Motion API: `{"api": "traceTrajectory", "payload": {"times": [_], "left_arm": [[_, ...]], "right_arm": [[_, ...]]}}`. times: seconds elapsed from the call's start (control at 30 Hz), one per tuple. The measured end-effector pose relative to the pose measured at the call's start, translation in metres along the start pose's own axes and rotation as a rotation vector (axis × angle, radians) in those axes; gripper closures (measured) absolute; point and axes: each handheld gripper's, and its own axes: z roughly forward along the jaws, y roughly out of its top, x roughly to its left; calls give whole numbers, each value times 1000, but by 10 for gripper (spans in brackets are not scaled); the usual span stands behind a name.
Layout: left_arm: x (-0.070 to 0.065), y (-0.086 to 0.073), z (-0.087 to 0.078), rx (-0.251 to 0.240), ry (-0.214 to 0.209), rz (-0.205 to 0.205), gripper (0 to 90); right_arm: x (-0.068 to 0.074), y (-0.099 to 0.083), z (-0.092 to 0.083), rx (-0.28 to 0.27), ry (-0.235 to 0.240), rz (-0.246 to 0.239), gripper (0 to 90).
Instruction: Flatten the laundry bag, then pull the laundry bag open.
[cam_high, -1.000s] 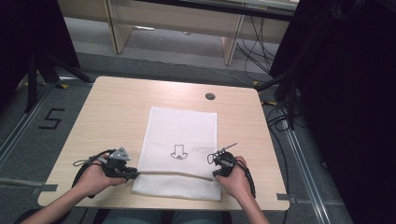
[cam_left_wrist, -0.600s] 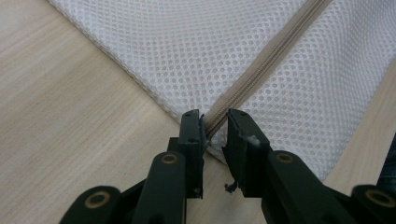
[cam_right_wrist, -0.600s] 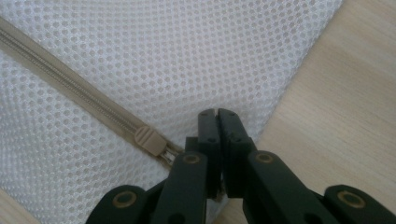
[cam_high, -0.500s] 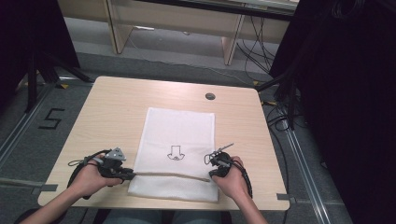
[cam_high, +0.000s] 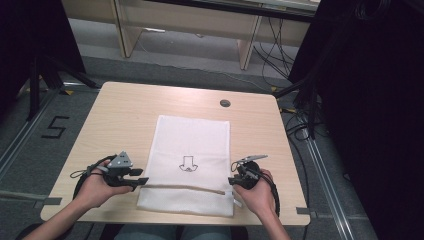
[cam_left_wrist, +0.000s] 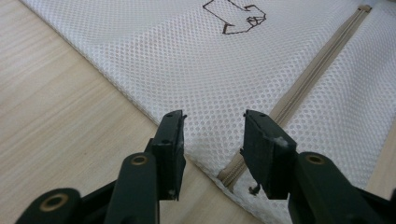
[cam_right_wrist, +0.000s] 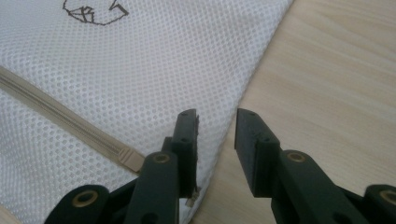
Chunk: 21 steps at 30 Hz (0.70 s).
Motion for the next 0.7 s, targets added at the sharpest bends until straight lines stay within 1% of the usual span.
{"api": "traceTrajectory", "payload": {"times": [0.03,0.07,0.1,0.13,0.17,0.2,0.23,0.27,0.3,0.33,0.37,0.4,0.43,0.47,0.5,0.53,0.57,0.6,0.63,0.67,0.7], "left_arm": [[-1,0,1,-21,0,-17,558],[0,0,1,-15,0,-5,550],[-2,1,2,-32,4,-19,546],[0,2,1,-23,-3,0,539],[0,2,1,-28,3,-1,532],[-2,2,2,-40,-12,-24,518],[-3,3,4,-56,-18,-17,510],[-3,3,4,-56,-18,-17,503],[-3,3,4,-52,-15,-9,503],[-3,3,3,-36,-11,-13,496],[-4,3,5,-54,-21,-32,487],[-4,2,4,-55,-12,-28,482],[-4,2,4,-55,-14,-32,478],[-3,2,4,-58,-12,-17,473],[-3,3,4,-53,-8,-18,463],[-3,3,4,-68,-16,-31,448],[-4,4,4,-77,-11,-24,445],[-4,4,4,-77,-11,-24,445],[-4,4,5,-83,-17,-23,445],[-5,4,5,-80,-21,-39,455],[-6,4,6,-81,-21,-28,455]], "right_arm": [[0,0,-1,-2,5,-8,687],[0,0,0,-30,14,0,687],[0,0,1,-32,10,-4,686],[0,-1,1,-34,13,-3,681],[0,-1,1,-33,15,-3,680],[1,-2,1,-10,3,-9,680],[2,-3,2,-28,-25,-25,680],[2,-3,2,-28,-25,-25,680],[5,-3,1,-19,-32,-8,680],[4,-3,1,-27,-36,-25,680],[4,-3,2,-36,-41,-47,680],[5,-3,2,-38,-46,-53,679],[6,-2,1,-20,-57,-39,679],[6,-2,1,-21,-45,-37,679],[6,-2,1,-17,-48,-45,680],[5,-2,0,-21,-53,-71,698],[5,-1,-1,-5,-52,-76,722],[5,-1,-1,-5,-52,-76,722],[5,-1,-2,-2,-50,-78,746],[7,-2,-4,2,-44,-73,780],[7,-2,-6,1,-47,-79,818]]}}
